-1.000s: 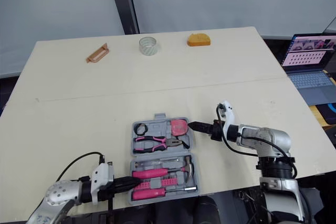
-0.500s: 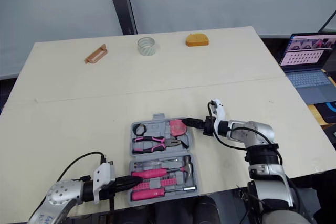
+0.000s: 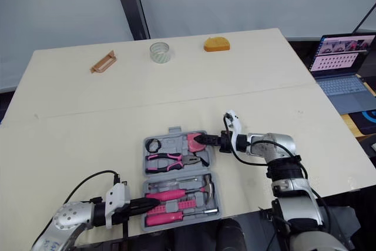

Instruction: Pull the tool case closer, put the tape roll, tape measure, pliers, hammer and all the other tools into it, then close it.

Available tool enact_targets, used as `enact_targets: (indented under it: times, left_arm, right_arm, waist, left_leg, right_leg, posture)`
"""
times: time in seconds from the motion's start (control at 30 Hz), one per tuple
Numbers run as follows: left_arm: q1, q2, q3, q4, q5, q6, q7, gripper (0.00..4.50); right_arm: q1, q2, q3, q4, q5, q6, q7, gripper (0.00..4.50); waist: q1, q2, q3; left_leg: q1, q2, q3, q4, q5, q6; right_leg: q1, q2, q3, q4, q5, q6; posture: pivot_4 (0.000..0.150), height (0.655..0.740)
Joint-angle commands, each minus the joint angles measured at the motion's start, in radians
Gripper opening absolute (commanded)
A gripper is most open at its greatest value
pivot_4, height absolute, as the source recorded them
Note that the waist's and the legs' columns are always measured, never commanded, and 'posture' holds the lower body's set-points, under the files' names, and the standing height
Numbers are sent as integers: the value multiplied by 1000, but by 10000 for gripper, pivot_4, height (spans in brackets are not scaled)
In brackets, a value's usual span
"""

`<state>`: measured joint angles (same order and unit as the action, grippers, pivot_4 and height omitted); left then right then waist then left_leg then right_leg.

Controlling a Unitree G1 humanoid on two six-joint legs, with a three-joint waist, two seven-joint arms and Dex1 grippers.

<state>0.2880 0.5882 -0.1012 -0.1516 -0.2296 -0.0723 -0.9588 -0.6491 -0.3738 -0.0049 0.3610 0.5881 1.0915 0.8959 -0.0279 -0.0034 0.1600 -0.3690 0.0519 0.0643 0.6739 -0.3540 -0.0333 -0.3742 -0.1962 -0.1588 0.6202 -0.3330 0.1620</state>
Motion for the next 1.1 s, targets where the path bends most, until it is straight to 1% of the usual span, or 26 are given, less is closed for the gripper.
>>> enact_targets:
  times: [0.03,0.13,0.23,0.3,0.37,0.43,0.5,0.57,0.67,0.77,0.83,0.9,1.0,1.1]
  left_arm:
    - [17,2,5,13,15,2,24,0]
    - [26,-3,7,-4,9,6,35,0]
    - [60,-14,37,-91,-39,47,68,0]
    - [91,-4,59,-170,-63,83,85,0]
    - [143,5,114,-282,-109,162,129,0]
    - [208,16,186,-396,-196,249,158,0]
    - [255,21,254,-468,-261,319,191,0]
    - [310,28,371,-526,-357,385,217,0]
    - [378,51,485,-541,-383,416,197,0]
    - [425,43,562,-541,-447,441,179,0]
    - [435,35,612,-499,-458,441,176,0]
    - [427,35,658,-440,-480,443,154,0]
    - [381,50,684,-365,-477,438,132,0]
    - [348,58,685,-337,-473,436,108,0]
  right_arm:
    - [21,-23,-8,-165,68,50,32,44251]
    - [54,-47,-7,-269,97,89,28,44251]
    - [109,-90,-7,-405,141,138,31,44251]
    - [142,-122,-15,-481,174,166,34,44251]
    - [183,-153,-38,-577,222,206,20,44251]
    - [224,-177,-58,-660,265,238,7,44251]
    - [251,-201,-63,-715,286,247,0,44251]
    - [272,-221,-79,-766,317,260,-6,44251]
    - [287,-241,-77,-812,332,253,-22,44251]
    - [306,-266,-90,-866,375,267,-29,44251]
    - [329,-292,-108,-903,409,285,-35,44251]
    - [377,-331,-130,-953,453,298,-31,44251]
    - [453,-370,-147,-1013,501,302,-47,44251]
    - [521,-412,-146,-1054,495,276,-61,44251]
  waist:
    - [0,0,0]
    - [0,0,0]
    - [1,0,0]
    - [1,0,0]
    - [3,0,0]
    - [4,0,0]
    - [5,-1,1]
    - [7,-1,1]
    - [10,-1,1]
    - [21,-1,1]
    - [29,-2,1]
    - [41,-2,1]
    - [55,-2,1]
    - [58,-4,0]
  left_leg:
    - [0,0,0,0,0,0]
    - [0,0,0,0,0,0]
    - [0,0,0,-1,0,0]
    - [0,0,0,-1,0,0]
    - [-1,0,0,-1,0,0]
    - [-2,0,-1,-1,0,0]
    - [-1,0,-1,-2,0,0]
    - [-1,0,-1,-2,0,0]
    - [-1,0,-1,-2,0,0]
    - [-1,0,0,-2,-1,1]
    - [-2,0,0,-2,-1,1]
    - [-2,0,0,-1,-1,1]
    - [-2,0,0,0,-1,1]
    - [-2,0,0,2,-2,2]
  right_leg:
    - [0,0,0,0,0,0]
    - [0,0,0,0,0,0]
    - [0,0,0,0,0,0]
    - [0,0,0,-1,0,0]
    - [0,0,0,-1,0,0]
    - [0,0,0,-2,0,0]
    - [1,0,1,-3,0,0]
    - [1,0,1,-4,0,0]
    - [1,0,1,-5,0,0]
    - [1,0,1,-7,0,0]
    - [1,0,1,-8,0,0]
    - [1,0,1,-7,0,0]
    - [2,0,0,-7,1,-1]
    - [3,0,0,-7,2,-2]
  posture:
    - [1500,7400]
    - [1500,7400]
    - [1500,7400]
    - [1500,7400]
    - [1500,7400]
    - [1500,7400]
    - [1500,7400]
    - [1500,7400]
    - [1500,7400]
    - [1500,7400]
    - [1500,7400]
    - [1500,7400]
    - [1500,7400]
    - [1500,7400]
